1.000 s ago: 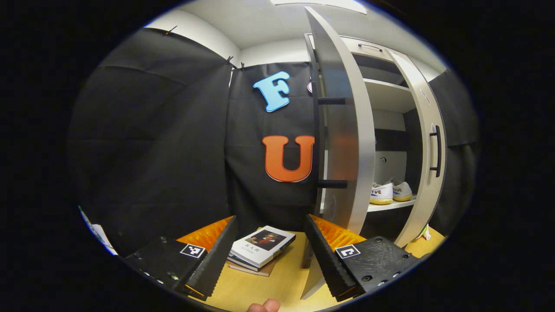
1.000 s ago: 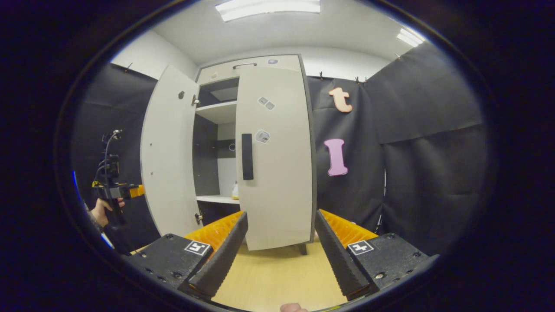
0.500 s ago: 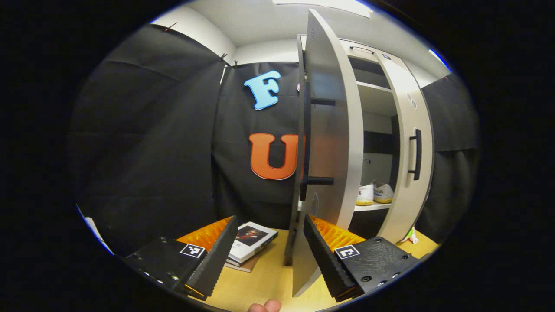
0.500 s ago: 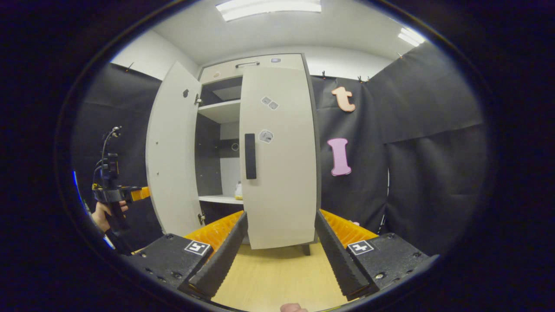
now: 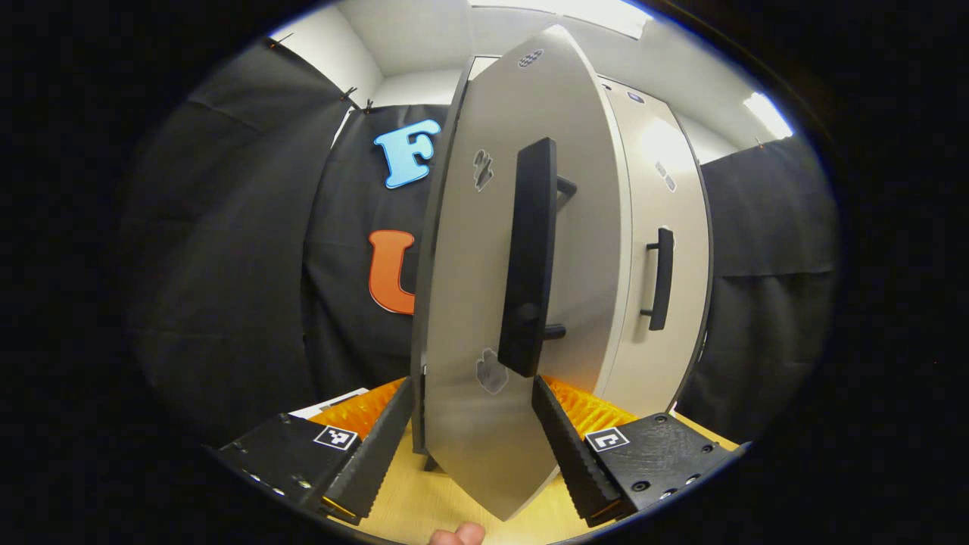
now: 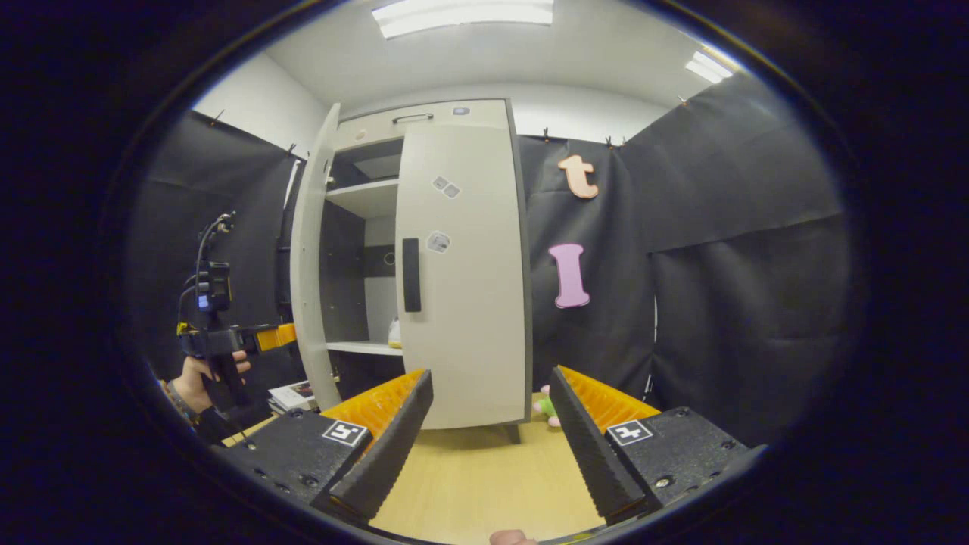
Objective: Grab one shoe with the right hand and put it into the shoe cabinet, grab the other shoe with the left hand and put it into the shoe cabinet; then close the right door with the right hand and the left door with the left hand.
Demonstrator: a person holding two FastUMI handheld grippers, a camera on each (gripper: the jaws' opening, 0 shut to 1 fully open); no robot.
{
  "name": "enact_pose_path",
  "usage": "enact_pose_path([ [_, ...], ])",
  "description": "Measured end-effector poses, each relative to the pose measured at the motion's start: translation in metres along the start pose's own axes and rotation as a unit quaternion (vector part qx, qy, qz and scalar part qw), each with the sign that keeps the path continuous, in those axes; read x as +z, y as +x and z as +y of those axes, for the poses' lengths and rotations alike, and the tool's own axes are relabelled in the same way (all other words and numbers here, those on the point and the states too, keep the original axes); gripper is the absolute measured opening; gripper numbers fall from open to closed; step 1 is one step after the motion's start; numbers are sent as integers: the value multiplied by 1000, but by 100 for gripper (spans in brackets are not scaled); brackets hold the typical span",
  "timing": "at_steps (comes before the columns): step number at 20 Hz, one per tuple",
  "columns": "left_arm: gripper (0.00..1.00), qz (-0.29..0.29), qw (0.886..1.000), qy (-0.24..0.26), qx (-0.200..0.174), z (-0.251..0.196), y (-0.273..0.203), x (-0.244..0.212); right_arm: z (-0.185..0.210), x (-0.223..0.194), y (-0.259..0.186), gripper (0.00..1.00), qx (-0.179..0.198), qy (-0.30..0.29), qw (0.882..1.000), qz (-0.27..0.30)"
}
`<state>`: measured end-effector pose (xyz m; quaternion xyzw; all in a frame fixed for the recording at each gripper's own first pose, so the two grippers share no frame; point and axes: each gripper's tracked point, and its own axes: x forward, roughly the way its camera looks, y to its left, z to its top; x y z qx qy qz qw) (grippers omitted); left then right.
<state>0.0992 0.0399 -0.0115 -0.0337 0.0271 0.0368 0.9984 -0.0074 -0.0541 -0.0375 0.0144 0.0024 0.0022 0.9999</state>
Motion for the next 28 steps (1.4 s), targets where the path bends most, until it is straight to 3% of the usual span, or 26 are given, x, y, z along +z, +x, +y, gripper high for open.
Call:
enact_pose_path([
  [5, 94, -10, 1000, 19, -3, -14, -37, 11, -7, -2, 1, 100, -9, -3, 1000, 2],
  [12, 93, -10, 999, 44, -25, -57, -110, 0, 6, -7, 9, 100, 14, 10, 1000, 13],
  [17, 93, -13, 998, 31, -45, -77, -125, 2, 16, 2, 8, 100, 29, -4, 1000, 1],
  [28, 93, -21, 999, 28, -38, -76, -132, 3, 25, 0, 7, 100, 39, -6, 999, 5],
])
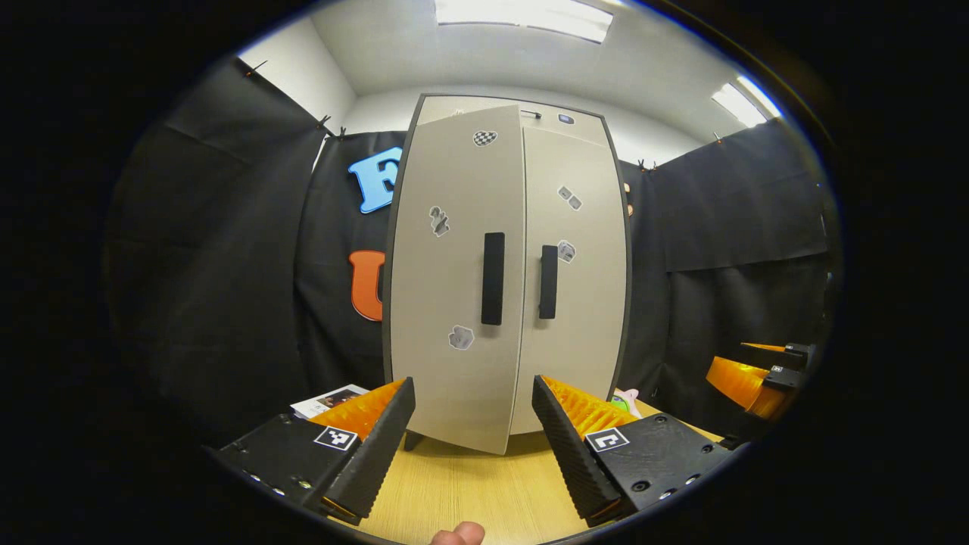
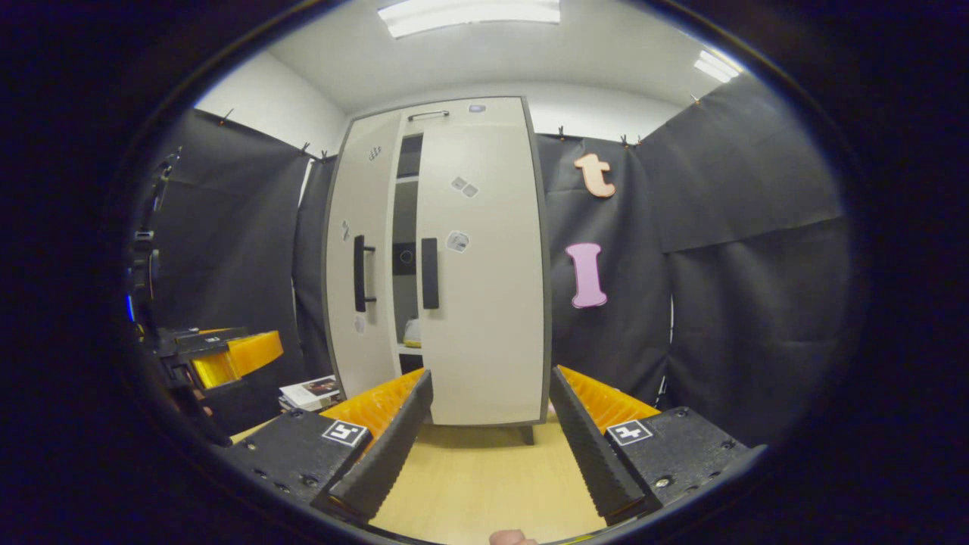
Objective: Grab one shoe with the right hand and put it into the shoe cabinet, grab the other shoe with the left hand and put it into the shoe cabinet; then close the right door with the right hand and the left door with the left hand.
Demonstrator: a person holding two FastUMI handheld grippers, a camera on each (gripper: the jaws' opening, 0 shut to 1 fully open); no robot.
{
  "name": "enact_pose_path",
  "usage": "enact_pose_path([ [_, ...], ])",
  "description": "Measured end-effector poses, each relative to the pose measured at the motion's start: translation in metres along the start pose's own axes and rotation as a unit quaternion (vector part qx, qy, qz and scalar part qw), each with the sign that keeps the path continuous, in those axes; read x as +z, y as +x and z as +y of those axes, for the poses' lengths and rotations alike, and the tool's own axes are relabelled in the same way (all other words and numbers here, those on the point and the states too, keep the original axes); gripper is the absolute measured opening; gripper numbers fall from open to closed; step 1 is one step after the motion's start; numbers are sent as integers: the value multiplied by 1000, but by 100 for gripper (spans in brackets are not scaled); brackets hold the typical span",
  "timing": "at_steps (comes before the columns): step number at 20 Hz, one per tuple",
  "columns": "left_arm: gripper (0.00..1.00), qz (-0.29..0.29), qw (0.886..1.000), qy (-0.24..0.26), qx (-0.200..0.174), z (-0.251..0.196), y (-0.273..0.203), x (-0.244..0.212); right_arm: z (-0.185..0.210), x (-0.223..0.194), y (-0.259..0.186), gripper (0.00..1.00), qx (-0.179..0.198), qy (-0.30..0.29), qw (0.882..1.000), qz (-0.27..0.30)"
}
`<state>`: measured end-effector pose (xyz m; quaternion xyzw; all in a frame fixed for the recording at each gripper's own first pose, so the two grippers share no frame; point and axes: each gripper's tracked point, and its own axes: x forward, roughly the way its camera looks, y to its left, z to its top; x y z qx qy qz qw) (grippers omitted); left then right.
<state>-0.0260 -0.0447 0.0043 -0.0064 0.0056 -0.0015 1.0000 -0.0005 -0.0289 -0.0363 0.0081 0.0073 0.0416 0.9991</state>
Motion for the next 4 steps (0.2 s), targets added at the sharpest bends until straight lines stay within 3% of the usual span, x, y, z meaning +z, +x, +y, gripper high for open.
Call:
enact_pose_path([
  [4, 93, 3, 1000, -6, -2, -1, 1, -3, 0, -1, 2, 98, 1, 2, 1000, 0],
])
